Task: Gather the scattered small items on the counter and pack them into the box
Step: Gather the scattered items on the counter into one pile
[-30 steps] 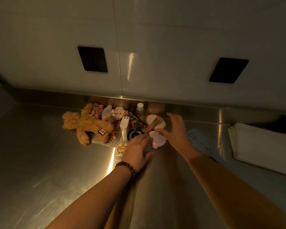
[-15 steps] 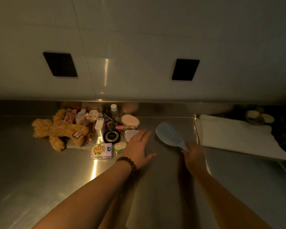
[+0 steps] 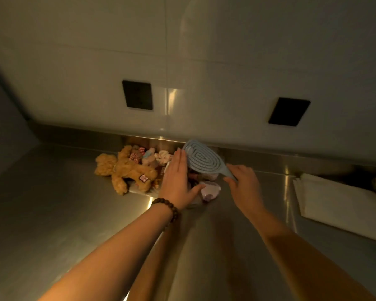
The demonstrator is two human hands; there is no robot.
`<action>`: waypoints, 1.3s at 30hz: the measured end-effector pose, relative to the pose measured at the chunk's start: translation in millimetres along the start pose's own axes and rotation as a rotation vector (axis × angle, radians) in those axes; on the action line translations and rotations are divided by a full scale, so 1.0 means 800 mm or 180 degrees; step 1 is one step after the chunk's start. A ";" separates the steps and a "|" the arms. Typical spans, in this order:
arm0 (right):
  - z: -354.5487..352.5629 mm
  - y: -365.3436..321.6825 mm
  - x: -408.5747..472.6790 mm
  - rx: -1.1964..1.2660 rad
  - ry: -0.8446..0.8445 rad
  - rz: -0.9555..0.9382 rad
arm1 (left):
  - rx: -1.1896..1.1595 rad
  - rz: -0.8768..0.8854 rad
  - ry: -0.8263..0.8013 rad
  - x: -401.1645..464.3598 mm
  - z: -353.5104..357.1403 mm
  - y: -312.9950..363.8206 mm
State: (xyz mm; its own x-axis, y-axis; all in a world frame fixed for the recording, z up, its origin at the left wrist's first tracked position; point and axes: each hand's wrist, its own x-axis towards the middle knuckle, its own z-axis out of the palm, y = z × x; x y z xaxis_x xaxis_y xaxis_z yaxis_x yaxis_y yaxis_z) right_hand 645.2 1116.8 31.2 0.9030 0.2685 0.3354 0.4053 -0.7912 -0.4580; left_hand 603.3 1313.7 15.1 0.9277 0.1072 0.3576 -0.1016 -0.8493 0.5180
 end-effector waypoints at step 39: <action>0.093 -0.118 0.115 -0.0123 -0.1235 -0.0462 | 0.0483 -0.0994 -0.0460 0.025 -0.094 -0.150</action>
State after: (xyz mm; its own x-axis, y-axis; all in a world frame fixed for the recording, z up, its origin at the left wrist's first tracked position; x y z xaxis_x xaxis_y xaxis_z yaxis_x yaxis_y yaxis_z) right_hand 701.1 1257.0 43.9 0.8265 0.5602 0.0556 0.5335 -0.7478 -0.3951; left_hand 607.0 1456.8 18.2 0.9478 0.3083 0.0817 0.2386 -0.8553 0.4599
